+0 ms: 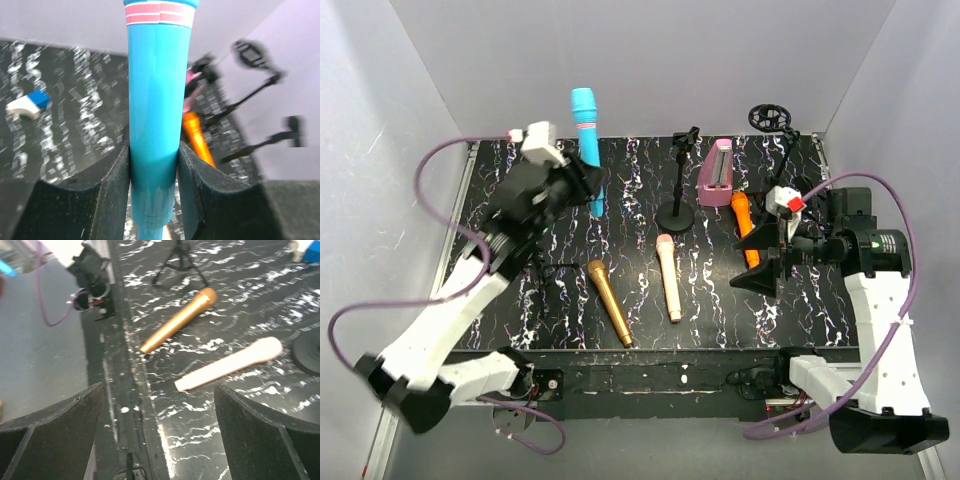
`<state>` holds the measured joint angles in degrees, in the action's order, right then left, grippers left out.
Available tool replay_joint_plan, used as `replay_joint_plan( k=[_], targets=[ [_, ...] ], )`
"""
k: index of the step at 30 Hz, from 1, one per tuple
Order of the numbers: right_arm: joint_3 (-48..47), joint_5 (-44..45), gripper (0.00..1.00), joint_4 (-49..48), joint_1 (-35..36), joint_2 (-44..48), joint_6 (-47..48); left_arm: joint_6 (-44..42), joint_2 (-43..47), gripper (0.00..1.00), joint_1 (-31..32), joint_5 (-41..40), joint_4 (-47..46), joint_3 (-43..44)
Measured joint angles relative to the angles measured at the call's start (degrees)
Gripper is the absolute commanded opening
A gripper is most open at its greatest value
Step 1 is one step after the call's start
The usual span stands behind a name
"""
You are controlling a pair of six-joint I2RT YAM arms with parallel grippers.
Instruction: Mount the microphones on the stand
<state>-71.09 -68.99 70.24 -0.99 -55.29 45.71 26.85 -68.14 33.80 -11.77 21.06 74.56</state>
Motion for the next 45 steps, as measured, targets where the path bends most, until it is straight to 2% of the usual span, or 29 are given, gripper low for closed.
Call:
replay_joint_plan(
  k=[3,5,8,13,16,20,24,29,33,38,40,41,43,44,45],
  targets=[
    [-5.4,3.3,0.96,2.6,7.2,-1.7,-3.8,4.1,9.6,0.0,0.7,2.8,-7.7,-6.3],
    [-9.3,4.8,0.95,3.1,11.6,-3.4,-7.2,6.8,12.1,0.0,1.6,4.7,-12.1,-7.9],
    [-15.6,4.5,0.95,3.1,14.3,-7.3,-12.7,10.5,10.9,0.0,4.0,6.7,-18.9,-7.8],
    [-24.7,4.2,0.96,-0.5,16.8,-15.1,-21.6,12.5,2.5,0.0,12.4,6.3,-25.4,-4.9],
    [-25.0,5.4,0.98,-6.7,18.1,-16.0,-28.6,11.9,-0.9,0.0,17.8,3.5,-28.1,-4.8],
    [-21.4,9.8,0.98,-19.5,19.3,-12.6,-40.6,10.7,-3.4,0.0,23.2,-0.5,-32.8,-4.7],
    [-19.8,14.7,0.98,-28.6,20.5,-10.3,-50.7,10.1,-4.6,0.0,25.4,-3.9,-37.1,-4.2],
    [-17.2,20.3,0.94,-36.3,22.2,-9.0,-58.1,9.8,-5.5,0.0,27.3,-7.5,-40.7,-4.2],
    [-16.1,24.0,0.82,-39.3,23.7,-9.6,-62.0,9.8,-6.3,0.0,28.3,-9.1,-42.7,-4.2],
    [-15.3,25.6,0.61,-42.7,24.4,-11.0,-65.5,10.0,-7.1,0.0,28.8,-10.2,-44.0,-4.2],
    [-15.2,25.8,0.47,-43.5,24.8,-11.4,-66.5,10.1,-7.5,0.0,28.7,-11.1,-44.4,-4.2],
    [-14.9,25.6,0.31,-44.2,24.9,-11.4,-67.1,10.1,-7.6,0.0,28.7,-11.5,-44.6,-4.2],
    [-14.2,25.1,0.1,-45.7,25.4,-11.4,-68.1,10.1,-7.9,0.0,28.6,-12.2,-44.7,-4.2],
    [-14.1,25.1,0.06,-46.1,25.4,-11.4,-68.7,10.4,-8.0,0.0,28.5,-12.3,-44.8,-4.2],
    [-13.8,24.8,0.04,-46.8,25.4,-11.4,-69.0,10.4,-8.0,0.08,28.5,-12.5,-45.0,-4.2]
  ],
)
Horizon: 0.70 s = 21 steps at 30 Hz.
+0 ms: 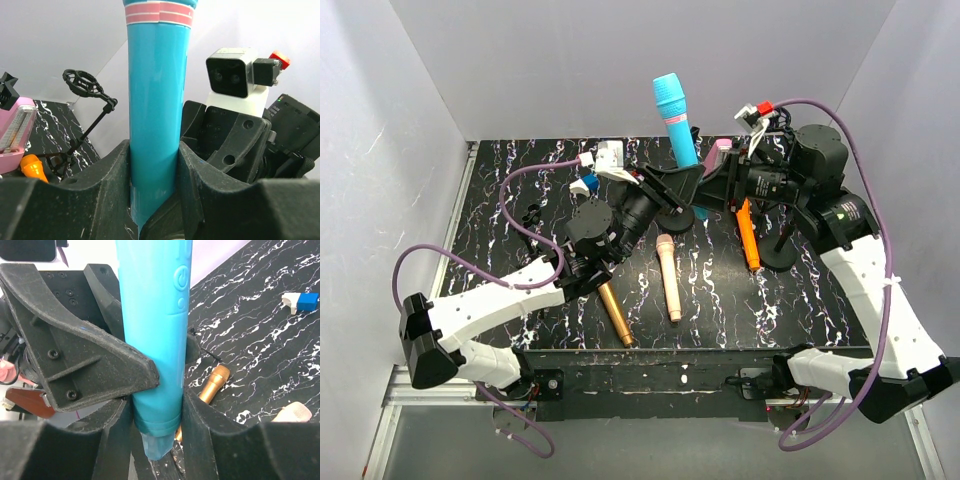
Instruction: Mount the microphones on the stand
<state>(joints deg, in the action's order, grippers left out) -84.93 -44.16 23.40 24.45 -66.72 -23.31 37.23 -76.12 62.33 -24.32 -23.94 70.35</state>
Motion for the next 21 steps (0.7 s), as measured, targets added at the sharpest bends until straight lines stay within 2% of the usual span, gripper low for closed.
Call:
replay_joint_plan(
  k=[1,4,5,6,11,17,21],
  targets=[
    [0.1,-0.1,0.02,-0.3,0.0,0.0,-0.3,0.1,0.0,0.21,0.0,-0.2,0.0,0.0],
    [0.3,-0.4,0.01,-0.9,0.0,0.0,-0.3,0.4,0.3,0.78,0.0,-0.3,0.5,0.0],
    [0.4,-0.6,0.01,-0.9,0.0,0.0,-0.1,1.0,0.7,0.92,0.0,-0.3,1.5,0.0],
    [0.5,-0.7,0.01,-0.9,0.0,0.0,0.3,0.6,1.2,0.98,0.2,-0.3,2.4,0.0],
    [1.9,-3.2,0.01,-1.1,0.0,0.0,3.7,2.4,6.7,0.98,-0.7,1.1,10.1,0.3],
    [3.1,-9.0,0.01,-0.9,0.0,0.0,8.1,8.6,10.3,0.98,-11.1,10.4,18.9,6.9],
    [3.1,-11.2,0.01,-0.8,0.0,0.0,10.3,11.1,9.1,0.98,-13.2,16.1,22.5,9.5]
  ],
)
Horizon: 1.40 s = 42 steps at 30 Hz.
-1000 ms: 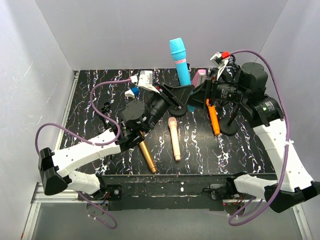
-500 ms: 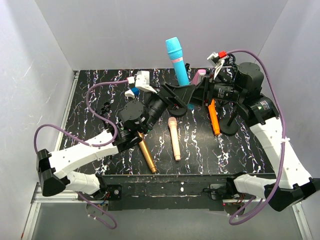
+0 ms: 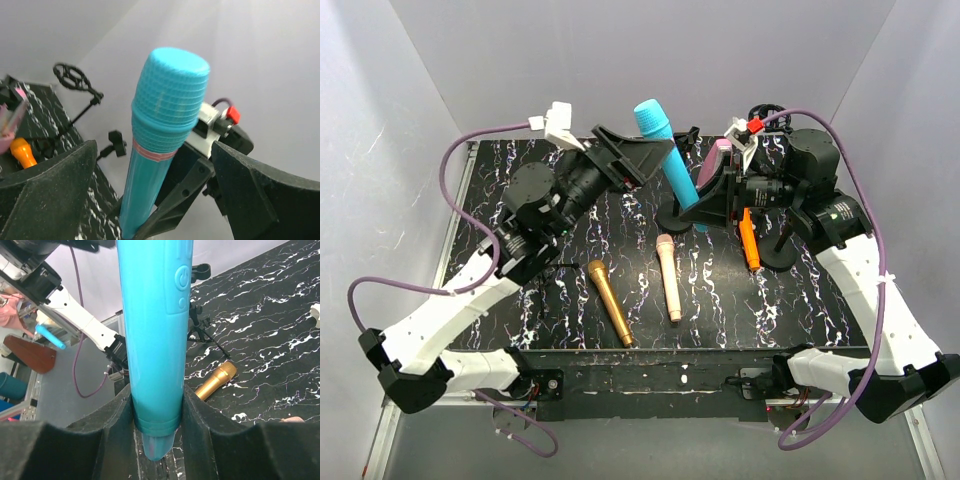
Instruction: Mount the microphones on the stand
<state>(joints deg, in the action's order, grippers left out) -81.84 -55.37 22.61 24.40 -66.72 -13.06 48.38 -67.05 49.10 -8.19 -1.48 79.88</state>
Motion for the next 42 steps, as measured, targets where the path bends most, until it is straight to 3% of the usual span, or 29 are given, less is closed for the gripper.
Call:
replay_joint_plan(
  k=[4,7,19,24,26,27,28,29,30,32,33,38,42],
  targets=[
    [0.0,-1.1,0.01,0.5,0.0,0.0,1.4,1.0,-3.4,0.89,0.0,5.0,2.7,1.3],
    [0.0,-1.8,0.01,1.2,0.0,-0.1,2.1,1.1,-6.6,0.74,0.0,8.1,4.7,2.8],
    [-1.4,-2.5,0.01,5.7,0.1,-1.6,5.9,-2.6,-8.7,0.6,0.0,11.6,7.5,5.7],
    [-1.7,-2.7,0.01,6.0,0.1,-1.7,6.0,-4.0,-8.1,0.38,0.0,11.8,7.6,5.7],
    [-1.7,-3.0,0.01,6.0,0.1,-1.7,5.9,-5.0,-7.8,0.2,0.0,11.9,7.6,5.7],
    [-1.7,-3.2,0.01,6.0,0.0,-1.8,5.6,-6.1,-7.8,0.06,0.0,11.7,8.0,5.7],
    [-1.7,-3.1,0.01,6.1,0.0,-1.8,5.5,-6.1,-7.8,0.0,-0.2,11.9,8.0,5.7],
    [-1.7,-3.1,0.1,6.1,0.0,-1.9,5.4,-6.6,-7.8,0.0,-0.2,12.0,8.0,5.7],
    [-1.7,-3.4,0.25,6.1,0.0,-2.1,5.4,-6.9,-7.8,0.0,-0.2,12.1,8.1,5.7],
    [-1.7,-3.8,0.67,6.0,0.0,-2.3,5.4,-7.5,-7.8,0.0,-0.2,12.1,8.2,5.7],
    [-1.7,-3.9,0.8,6.0,0.0,-2.3,5.3,-7.9,-7.8,0.0,-0.2,12.0,8.3,5.7],
    [-3.1,-5.1,0.86,7.4,0.0,-2.5,6.3,-13.4,-6.0,0.0,-0.2,11.3,13.8,6.5],
    [-6.8,-6.2,0.87,10.4,-1.4,-2.6,9.5,-21.3,-2.2,0.0,-0.2,7.6,24.3,11.2]
  ],
)
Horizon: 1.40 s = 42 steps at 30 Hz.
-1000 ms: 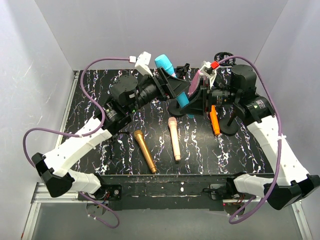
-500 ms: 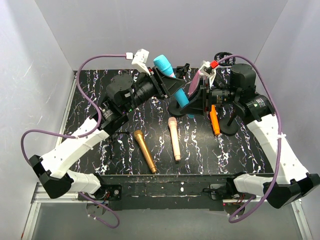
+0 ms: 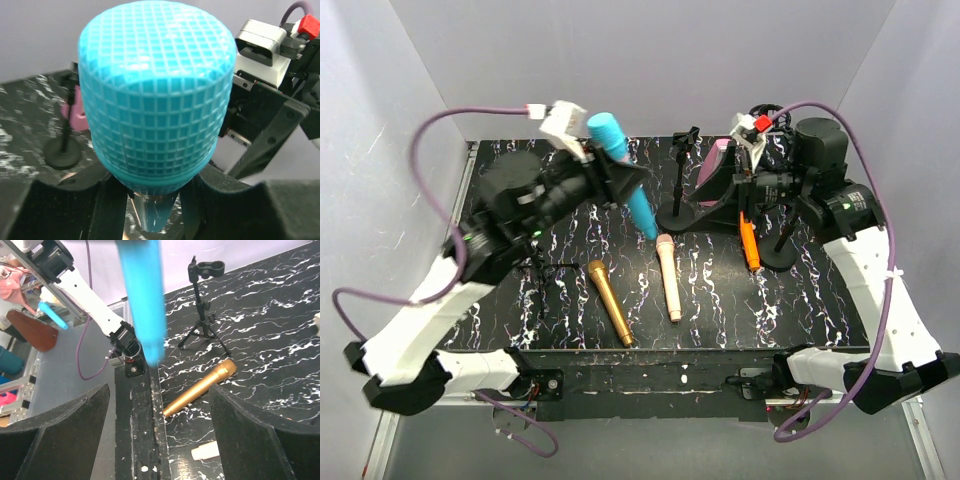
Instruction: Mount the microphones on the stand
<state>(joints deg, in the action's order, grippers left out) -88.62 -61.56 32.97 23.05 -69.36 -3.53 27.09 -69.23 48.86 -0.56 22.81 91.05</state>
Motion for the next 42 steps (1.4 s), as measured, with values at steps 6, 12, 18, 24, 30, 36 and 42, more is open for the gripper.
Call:
replay_joint_plan(
  k=[6,12,18,24,30,36,42],
  targets=[
    [-4.9,-3.5,0.87,9.2,-5.2,-0.1,10.5,-11.5,11.0,0.0,0.0,-12.7,14.3,8.2],
    [-1.9,-3.6,0.85,21.2,-6.4,1.9,27.8,-21.1,15.9,0.0,0.0,-26.2,17.5,10.3],
    [14.9,-3.5,0.85,22.2,-7.0,9.4,34.6,-29.1,8.7,0.0,0.0,-31.7,15.0,8.2],
    [27.7,-4.2,0.85,19.1,-9.8,13.2,36.8,-33.4,3.9,0.0,-0.1,-34.5,13.1,2.5],
    [33.8,-6.4,0.85,14.0,-12.0,15.7,36.7,-34.0,4.1,0.0,-3.8,-35.2,11.9,1.4],
    [42.3,-9.6,0.86,9.2,-16.8,18.2,37.2,-31.6,3.5,0.0,-14.8,-29.4,11.7,0.3],
    [44.0,-11.0,0.87,8.9,-19.1,20.1,39.3,-28.9,2.9,0.0,-22.4,-23.0,11.6,-1.5]
  ],
)
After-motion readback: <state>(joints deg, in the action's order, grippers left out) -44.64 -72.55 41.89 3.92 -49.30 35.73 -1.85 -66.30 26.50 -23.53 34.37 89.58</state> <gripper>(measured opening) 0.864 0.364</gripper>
